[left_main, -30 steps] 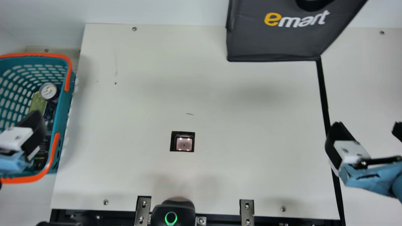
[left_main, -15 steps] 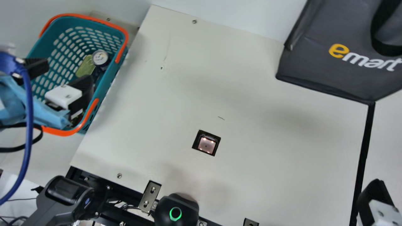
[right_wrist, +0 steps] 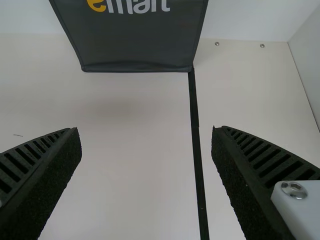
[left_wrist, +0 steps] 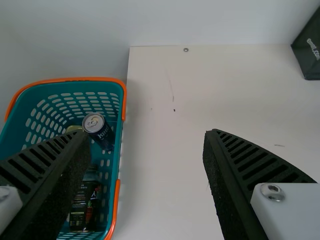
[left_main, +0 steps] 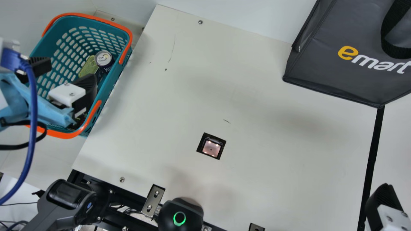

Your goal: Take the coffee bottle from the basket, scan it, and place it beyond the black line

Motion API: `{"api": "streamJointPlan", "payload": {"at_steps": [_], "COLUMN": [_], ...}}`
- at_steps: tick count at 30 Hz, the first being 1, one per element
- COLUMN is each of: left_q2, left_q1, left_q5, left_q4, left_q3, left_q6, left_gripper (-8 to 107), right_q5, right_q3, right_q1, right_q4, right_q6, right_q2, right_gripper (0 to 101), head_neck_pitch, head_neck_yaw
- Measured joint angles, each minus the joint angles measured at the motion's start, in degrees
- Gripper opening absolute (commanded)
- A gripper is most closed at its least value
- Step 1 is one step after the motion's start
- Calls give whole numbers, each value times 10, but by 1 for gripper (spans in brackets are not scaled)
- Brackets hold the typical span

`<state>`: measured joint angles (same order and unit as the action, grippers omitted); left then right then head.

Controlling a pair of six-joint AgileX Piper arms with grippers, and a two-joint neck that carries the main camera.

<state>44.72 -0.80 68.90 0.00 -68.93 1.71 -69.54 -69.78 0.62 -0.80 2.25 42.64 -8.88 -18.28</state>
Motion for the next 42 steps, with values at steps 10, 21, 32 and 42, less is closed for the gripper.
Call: {"api": "streamJointPlan", "payload": {"at_steps": [10, 21, 32, 42], "left_q2": [27, 63, 106, 145], "left_q1": [51, 142, 222, 264], "left_q5": [-22, -65, -111, -155], "left_q4": [0, -23, -51, -73], "left_q3": [6, 19, 43, 71], "left_q6": [7, 58, 106, 137], "left_gripper": [90, 90, 90, 90], "right_q5": [0, 0, 0, 0], "right_q3": [0, 0, 0, 0], "right_q1": [0, 0, 0, 0], "right_q4": [0, 0, 0, 0], "right_q6": [0, 0, 0, 0], "right_q2": [0, 0, 0, 0], "right_gripper": [91, 91, 91, 91], "head_neck_pitch": [0, 0, 0, 0], "head_neck_yaw": [0, 0, 0, 0]}}
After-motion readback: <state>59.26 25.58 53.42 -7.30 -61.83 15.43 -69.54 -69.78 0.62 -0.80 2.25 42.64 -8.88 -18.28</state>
